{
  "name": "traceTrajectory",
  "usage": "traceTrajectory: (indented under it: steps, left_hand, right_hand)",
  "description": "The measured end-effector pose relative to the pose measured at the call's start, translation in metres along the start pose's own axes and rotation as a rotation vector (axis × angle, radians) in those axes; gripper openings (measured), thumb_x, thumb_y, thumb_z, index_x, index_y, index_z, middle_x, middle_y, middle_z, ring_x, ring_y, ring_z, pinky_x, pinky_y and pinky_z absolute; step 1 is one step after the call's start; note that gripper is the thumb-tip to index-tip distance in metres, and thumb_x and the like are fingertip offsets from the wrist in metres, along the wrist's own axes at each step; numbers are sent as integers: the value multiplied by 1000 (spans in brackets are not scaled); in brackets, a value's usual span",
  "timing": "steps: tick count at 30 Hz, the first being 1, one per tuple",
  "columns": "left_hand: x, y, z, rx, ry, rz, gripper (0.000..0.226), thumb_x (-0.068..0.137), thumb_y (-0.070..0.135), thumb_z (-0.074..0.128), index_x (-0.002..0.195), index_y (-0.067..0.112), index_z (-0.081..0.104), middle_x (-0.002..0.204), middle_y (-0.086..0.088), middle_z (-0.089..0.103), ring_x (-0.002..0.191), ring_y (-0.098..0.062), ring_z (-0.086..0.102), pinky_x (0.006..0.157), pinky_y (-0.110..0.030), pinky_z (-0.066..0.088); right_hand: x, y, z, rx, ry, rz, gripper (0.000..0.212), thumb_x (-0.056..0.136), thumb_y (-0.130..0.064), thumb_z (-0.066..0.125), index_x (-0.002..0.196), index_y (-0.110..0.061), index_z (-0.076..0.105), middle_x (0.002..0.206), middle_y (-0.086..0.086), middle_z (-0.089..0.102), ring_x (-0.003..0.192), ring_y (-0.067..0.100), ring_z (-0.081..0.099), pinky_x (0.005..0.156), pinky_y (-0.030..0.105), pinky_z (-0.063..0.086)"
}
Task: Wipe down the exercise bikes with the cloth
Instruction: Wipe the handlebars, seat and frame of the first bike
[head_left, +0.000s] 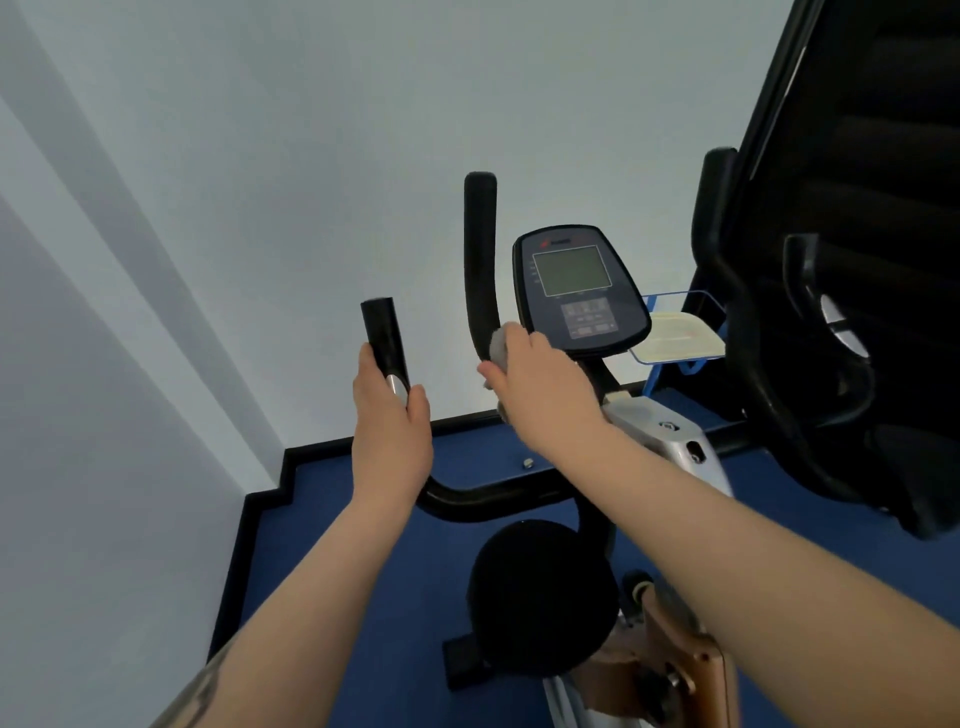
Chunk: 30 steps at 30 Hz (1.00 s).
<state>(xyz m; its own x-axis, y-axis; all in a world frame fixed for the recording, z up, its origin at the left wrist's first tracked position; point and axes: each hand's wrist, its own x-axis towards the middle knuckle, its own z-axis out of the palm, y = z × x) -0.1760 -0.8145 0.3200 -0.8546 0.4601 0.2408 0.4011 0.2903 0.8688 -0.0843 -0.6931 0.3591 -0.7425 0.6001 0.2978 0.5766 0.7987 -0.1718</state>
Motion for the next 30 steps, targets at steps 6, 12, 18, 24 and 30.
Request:
traceTrajectory:
  steps: [6, 12, 18, 24, 30]
  left_hand:
    - [1, -2, 1, -17, 13, 8, 60, 103, 21, 42, 156, 24, 13, 150, 1, 33, 84, 20, 44, 66, -13, 36]
    - [0, -3, 0, -32, 3, 9, 63, 103, 23, 43, 157, 26, 9, 157, 5, 27, 103, 9, 44, 74, -4, 35]
    - [2, -4, 2, -19, 26, -14, 61, 103, 24, 43, 156, 27, 12, 151, 2, 34, 109, -16, 56, 73, -19, 40]
    - [-2, 0, 4, 24, 71, 6, 59, 103, 24, 44, 155, 24, 17, 147, 5, 36, 95, 8, 45, 68, -6, 30]
    - [-20, 13, 2, 102, 98, 41, 57, 100, 9, 46, 153, 8, 24, 156, -7, 29, 140, -26, 32, 117, -42, 30]
  right_hand:
    - [6, 20, -5, 183, -180, -11, 40, 101, -45, 42, 126, -15, 44, 112, 9, 54, 94, 28, 57, 72, 36, 42]
    - [-42, 36, 5, 358, -4, -69, 53, 102, -29, 46, 152, -27, 27, 124, 4, 46, 82, 10, 53, 67, 15, 37]
    - [-35, 27, -1, 482, 3, 45, 45, 104, -27, 43, 148, -24, 36, 134, 5, 48, 110, 21, 55, 90, 32, 45]
    - [-87, 60, -7, 537, 14, -13, 47, 102, -21, 47, 147, -28, 40, 139, -6, 45, 114, 9, 50, 98, 21, 40]
    - [-91, 46, -4, 850, 8, 52, 45, 103, -22, 46, 147, -28, 41, 158, -14, 24, 139, -12, 20, 114, 10, 17]
